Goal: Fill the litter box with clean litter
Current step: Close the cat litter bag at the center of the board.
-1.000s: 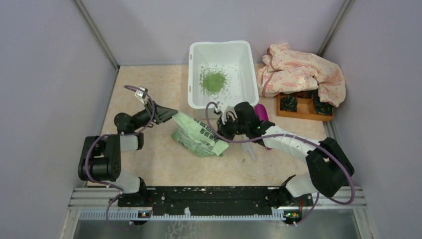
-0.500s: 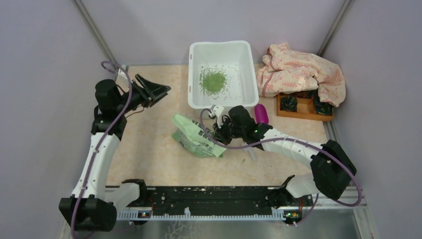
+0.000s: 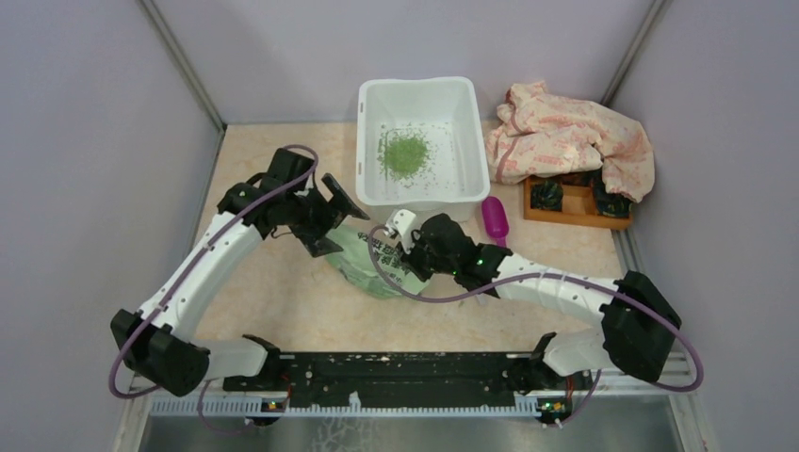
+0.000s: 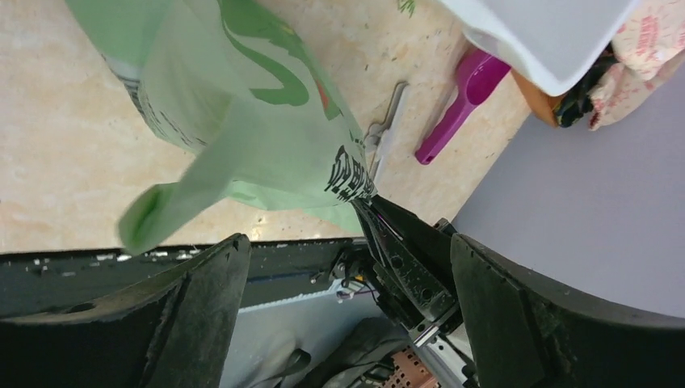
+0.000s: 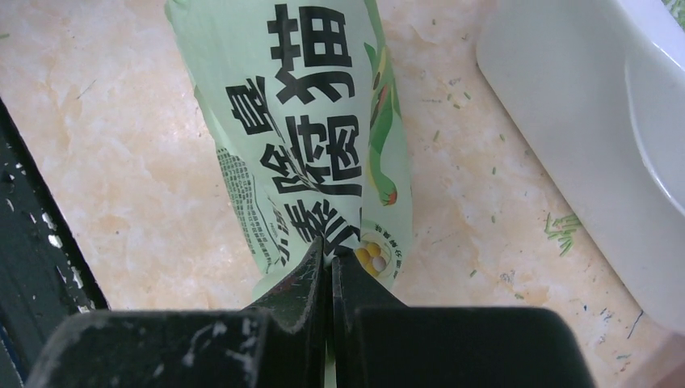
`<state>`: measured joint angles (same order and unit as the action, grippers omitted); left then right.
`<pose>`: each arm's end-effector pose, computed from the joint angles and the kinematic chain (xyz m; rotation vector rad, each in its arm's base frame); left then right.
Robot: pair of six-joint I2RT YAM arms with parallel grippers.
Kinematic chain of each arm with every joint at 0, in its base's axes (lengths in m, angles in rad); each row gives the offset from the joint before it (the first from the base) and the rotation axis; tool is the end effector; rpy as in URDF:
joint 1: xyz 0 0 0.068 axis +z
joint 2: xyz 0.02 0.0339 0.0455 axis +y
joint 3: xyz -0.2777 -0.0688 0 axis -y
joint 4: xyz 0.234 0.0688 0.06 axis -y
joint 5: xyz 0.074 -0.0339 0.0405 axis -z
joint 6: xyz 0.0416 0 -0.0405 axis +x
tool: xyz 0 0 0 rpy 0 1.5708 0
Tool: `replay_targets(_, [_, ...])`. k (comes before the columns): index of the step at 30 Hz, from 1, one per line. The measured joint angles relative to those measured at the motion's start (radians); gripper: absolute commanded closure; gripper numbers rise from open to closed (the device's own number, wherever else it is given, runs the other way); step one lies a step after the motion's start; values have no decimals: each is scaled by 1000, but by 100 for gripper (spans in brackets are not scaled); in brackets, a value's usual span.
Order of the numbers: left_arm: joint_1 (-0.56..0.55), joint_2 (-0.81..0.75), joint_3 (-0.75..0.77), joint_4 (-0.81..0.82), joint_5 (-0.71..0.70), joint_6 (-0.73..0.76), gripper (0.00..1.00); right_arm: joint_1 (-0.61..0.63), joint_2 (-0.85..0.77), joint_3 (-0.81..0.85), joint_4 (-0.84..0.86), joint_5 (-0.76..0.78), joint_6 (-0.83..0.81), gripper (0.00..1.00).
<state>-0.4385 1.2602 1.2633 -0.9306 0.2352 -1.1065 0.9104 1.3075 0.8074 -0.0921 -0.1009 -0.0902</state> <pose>0.2110 -0.1097 0.3471 -0.7879 2.5963 -0.8599 0.1670 0.2218 0.2577 -1.1158 1.9167 0.5733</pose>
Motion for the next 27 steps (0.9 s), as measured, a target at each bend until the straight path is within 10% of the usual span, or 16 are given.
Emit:
replay_targets(17, [-37,171,63,-185,-107,-96,5,134,-96,-70,15,163,-22,100])
replay_targets(27, [-38,233,86,-190,-119,-96,65,182,-97,-75,17,202,-33,100])
